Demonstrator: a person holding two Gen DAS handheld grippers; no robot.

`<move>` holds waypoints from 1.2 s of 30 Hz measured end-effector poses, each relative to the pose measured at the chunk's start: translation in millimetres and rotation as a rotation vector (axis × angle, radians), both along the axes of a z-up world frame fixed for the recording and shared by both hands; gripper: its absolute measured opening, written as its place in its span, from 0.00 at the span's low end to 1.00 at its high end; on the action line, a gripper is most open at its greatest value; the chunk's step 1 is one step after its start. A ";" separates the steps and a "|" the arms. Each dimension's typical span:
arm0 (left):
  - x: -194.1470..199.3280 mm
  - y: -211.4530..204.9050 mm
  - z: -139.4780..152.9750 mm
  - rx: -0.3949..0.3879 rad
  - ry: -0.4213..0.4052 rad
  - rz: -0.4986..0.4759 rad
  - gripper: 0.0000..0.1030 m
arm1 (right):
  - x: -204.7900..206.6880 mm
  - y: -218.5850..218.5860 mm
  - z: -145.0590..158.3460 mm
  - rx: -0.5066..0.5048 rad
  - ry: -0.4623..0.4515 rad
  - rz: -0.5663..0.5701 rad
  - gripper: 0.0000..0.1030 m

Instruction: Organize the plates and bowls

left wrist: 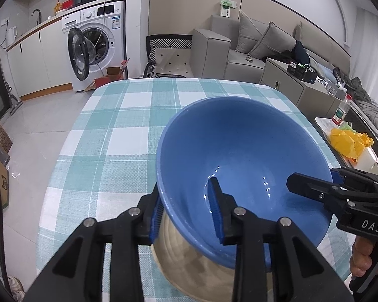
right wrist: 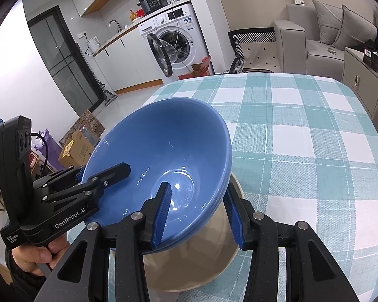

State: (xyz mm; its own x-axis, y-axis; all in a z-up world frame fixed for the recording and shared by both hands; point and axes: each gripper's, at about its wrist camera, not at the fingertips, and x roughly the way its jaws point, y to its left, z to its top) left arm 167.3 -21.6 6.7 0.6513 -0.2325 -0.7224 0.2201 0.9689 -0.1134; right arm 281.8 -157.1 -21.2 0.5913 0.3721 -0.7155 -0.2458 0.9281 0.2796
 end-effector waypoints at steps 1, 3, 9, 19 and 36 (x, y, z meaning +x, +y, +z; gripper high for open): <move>0.0 0.4 -0.2 -0.003 0.002 -0.002 0.35 | 0.5 -1.0 -0.4 0.006 0.002 0.003 0.43; -1.1 2.1 -0.2 -0.009 0.004 -0.001 0.42 | 0.8 -2.8 -0.1 0.009 0.004 0.009 0.44; -11.5 11.4 3.8 -0.004 -0.023 0.018 0.54 | -2.5 -15.4 3.3 -0.008 -0.012 -0.016 0.66; -44.6 16.5 14.5 0.032 -0.128 0.025 0.95 | -20.3 -29.4 5.3 0.000 -0.059 -0.004 0.99; -98.6 34.8 17.4 0.026 -0.294 0.053 1.00 | -82.8 -37.6 16.7 -0.028 -0.303 0.029 1.00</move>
